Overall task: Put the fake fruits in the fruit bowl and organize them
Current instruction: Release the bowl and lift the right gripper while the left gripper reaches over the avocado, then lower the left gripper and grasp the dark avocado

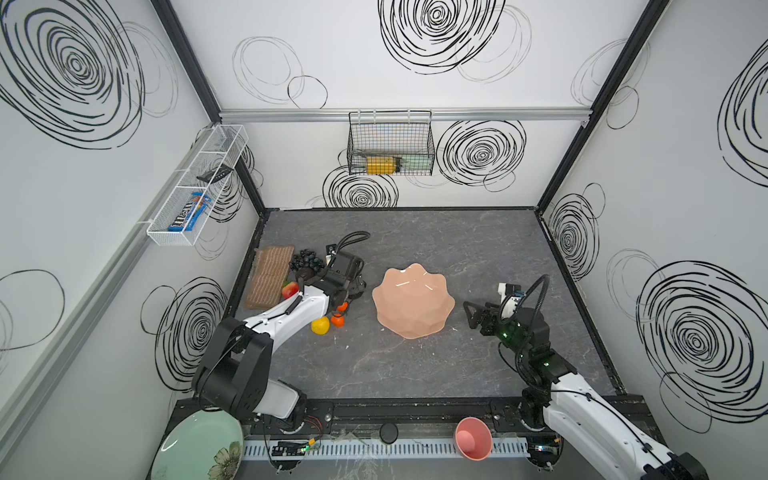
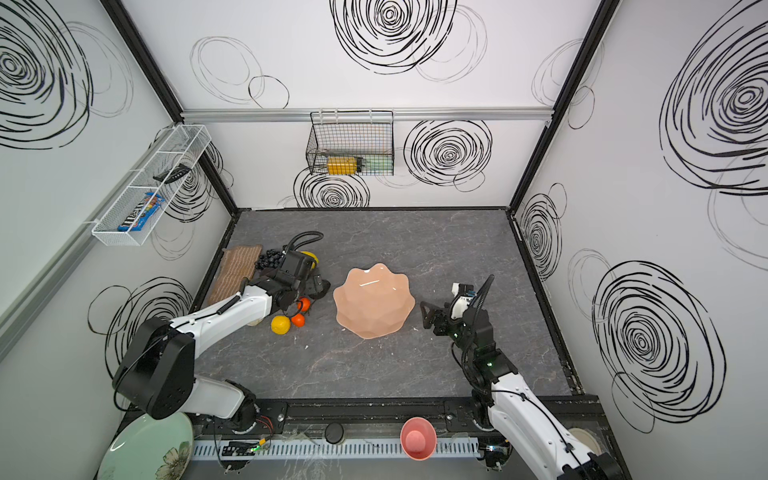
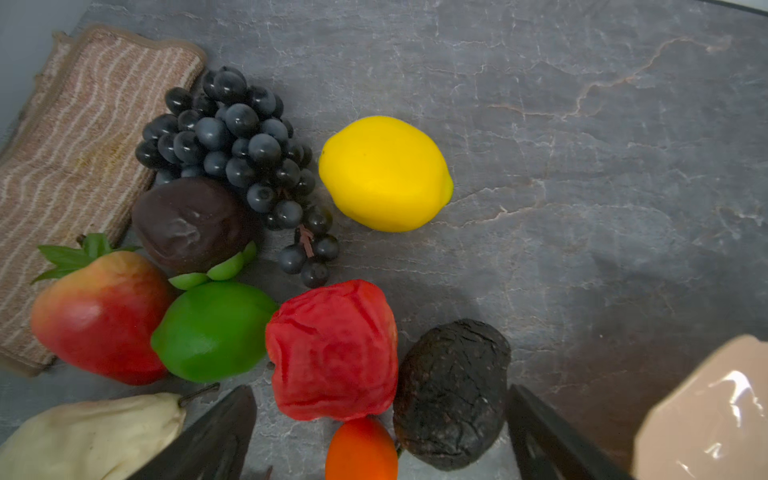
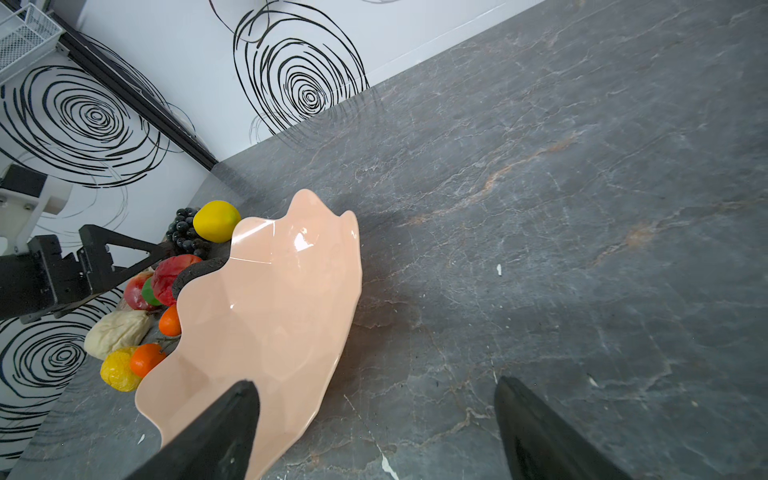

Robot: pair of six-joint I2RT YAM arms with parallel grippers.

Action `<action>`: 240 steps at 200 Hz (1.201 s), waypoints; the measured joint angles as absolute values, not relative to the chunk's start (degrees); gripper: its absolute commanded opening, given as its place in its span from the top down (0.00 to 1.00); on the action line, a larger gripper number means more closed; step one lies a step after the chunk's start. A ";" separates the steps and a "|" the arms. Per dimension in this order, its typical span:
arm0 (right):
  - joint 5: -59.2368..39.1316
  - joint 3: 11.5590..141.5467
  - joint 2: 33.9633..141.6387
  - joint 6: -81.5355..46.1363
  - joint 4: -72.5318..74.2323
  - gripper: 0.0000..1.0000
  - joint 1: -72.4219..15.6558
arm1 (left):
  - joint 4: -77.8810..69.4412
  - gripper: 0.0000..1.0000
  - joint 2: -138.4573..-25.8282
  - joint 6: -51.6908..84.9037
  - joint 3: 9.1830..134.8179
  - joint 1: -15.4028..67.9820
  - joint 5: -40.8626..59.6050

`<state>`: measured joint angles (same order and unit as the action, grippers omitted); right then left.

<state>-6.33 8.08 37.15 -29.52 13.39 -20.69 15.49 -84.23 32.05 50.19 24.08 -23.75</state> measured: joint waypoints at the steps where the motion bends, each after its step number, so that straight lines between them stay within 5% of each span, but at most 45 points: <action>1: -6.31 8.08 37.15 -29.52 13.39 0.07 -20.69 | 15.51 0.08 -84.31 31.99 50.26 24.12 -23.77; 113: -5.30 7.77 38.17 -29.76 14.13 0.06 -20.69 | 23.88 0.31 -99.20 25.91 64.45 30.15 -25.50; 240: -4.23 7.75 38.28 -29.93 14.26 0.06 -20.69 | 27.29 0.35 -104.16 24.82 67.31 29.98 -24.49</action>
<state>-4.23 7.75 38.28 -29.93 14.26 -20.69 27.29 -104.16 24.82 67.31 29.98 -24.49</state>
